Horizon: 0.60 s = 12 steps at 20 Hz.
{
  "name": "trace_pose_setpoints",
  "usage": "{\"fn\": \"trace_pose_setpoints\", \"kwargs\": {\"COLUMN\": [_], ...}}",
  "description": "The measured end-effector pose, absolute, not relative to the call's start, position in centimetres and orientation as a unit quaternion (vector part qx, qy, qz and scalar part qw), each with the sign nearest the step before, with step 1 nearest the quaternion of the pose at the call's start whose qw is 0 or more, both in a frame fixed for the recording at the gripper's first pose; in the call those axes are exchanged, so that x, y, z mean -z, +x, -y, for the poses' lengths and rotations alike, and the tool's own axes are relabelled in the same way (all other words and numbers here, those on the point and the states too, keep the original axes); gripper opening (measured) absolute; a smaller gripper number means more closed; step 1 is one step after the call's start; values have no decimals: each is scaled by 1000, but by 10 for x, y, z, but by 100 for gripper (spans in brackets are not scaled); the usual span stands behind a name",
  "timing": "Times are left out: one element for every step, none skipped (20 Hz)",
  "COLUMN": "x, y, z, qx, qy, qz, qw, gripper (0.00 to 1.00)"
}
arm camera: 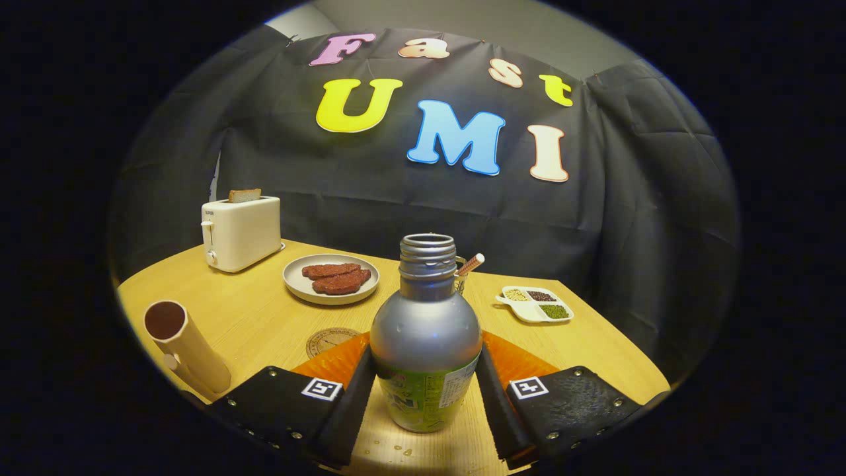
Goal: Take the bottle from table, then pour the juice into the cup, finally place the bottle on the coaster
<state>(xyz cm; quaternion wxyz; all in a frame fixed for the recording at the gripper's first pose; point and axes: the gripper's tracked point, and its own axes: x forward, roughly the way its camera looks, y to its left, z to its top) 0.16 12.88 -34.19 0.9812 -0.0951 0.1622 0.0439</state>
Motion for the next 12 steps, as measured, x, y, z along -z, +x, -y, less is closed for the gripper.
{"fn": "trace_pose_setpoints", "kwargs": {"x": [335, 326, 317, 307, 300, 294, 288, 282, 279, 276, 275, 273], "y": [2, 1, -1, -3, -5, -5, -6, -7, -8, -9, -11, -11], "z": [-135, -141, -149, -155, -162, -169, -175, -180, -189, -196, -204, -211], "qx": [-48, -54, -64, -73, -84, -95, -100, -104, -108, -113, -121, -126], "qy": [-109, -126, -145, -167, -190, -211, -228, -243, -261, -279, -295, -312], "qz": [-161, -160, -154, -149, -146, -143, -141, -137, -137, -136, -134, -130], "qw": [980, 978, 975, 972, 967, 962, 958, 954, 950, 944, 938, 933], "gripper": [77, 77, 77, 77, 77, 77, 77, 77, 78, 77, 77, 78]}}
